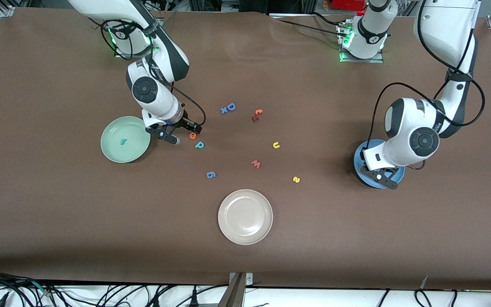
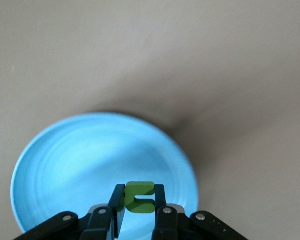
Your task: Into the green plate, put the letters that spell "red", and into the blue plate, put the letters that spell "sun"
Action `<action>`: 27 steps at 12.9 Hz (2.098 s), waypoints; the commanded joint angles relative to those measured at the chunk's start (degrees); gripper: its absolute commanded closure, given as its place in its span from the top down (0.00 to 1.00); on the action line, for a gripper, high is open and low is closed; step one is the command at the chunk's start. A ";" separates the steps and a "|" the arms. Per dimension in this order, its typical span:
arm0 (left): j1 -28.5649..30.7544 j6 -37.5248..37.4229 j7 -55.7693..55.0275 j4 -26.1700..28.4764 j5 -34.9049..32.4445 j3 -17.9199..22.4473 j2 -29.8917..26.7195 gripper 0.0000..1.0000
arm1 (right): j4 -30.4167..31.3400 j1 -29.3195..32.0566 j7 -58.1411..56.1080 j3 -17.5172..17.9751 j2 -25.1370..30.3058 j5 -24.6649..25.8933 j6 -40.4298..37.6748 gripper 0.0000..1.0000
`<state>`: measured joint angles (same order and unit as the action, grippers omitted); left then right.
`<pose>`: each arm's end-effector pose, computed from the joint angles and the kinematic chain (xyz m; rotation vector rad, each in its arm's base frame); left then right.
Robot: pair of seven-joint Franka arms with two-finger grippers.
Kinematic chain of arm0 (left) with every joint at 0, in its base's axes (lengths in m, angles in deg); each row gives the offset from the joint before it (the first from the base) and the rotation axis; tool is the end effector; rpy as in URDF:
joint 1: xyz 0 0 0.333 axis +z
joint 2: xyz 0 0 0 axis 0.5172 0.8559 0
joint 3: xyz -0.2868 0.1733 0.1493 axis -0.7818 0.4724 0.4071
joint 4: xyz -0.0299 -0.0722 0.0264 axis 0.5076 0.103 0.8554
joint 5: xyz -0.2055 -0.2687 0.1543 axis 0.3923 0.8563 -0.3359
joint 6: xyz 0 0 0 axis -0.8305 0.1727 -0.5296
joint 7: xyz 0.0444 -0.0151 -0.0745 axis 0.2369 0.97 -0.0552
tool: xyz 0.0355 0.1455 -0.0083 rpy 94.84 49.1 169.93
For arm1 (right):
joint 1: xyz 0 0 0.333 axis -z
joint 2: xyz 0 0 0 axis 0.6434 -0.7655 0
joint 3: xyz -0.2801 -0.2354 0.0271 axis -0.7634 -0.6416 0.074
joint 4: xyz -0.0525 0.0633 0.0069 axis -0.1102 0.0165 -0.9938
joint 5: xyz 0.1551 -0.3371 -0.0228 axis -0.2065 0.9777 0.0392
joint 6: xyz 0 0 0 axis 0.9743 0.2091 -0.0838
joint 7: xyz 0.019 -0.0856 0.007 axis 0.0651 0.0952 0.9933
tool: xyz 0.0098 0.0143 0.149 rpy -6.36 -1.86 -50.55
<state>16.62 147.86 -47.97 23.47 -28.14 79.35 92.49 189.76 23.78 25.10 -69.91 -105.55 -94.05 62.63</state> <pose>0.6024 -0.0568 0.2528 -3.0247 0.7597 0.2540 0.4698 0.2894 0.2438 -2.9683 0.6786 0.1635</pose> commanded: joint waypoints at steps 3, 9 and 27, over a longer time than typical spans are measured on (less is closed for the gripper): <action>0.55 -0.12 -1.55 2.84 2.20 2.69 -0.85 0.08 | 1.52 -0.79 1.56 -1.22 -2.35 1.88 4.90 0.70; 0.55 0.06 -8.68 3.10 2.20 2.78 0.56 0.21 | 1.00 -2.10 2.09 -3.16 -4.29 5.31 8.06 0.65; -13.51 5.21 -7.89 -7.01 11.68 -0.21 2.32 1.00 | 0.82 -2.37 2.62 -3.16 -7.45 6.11 11.59 0.34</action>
<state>4.55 150.32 -56.58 18.64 -19.37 78.34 92.88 190.73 22.29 26.73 -72.48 -111.78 -89.24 73.54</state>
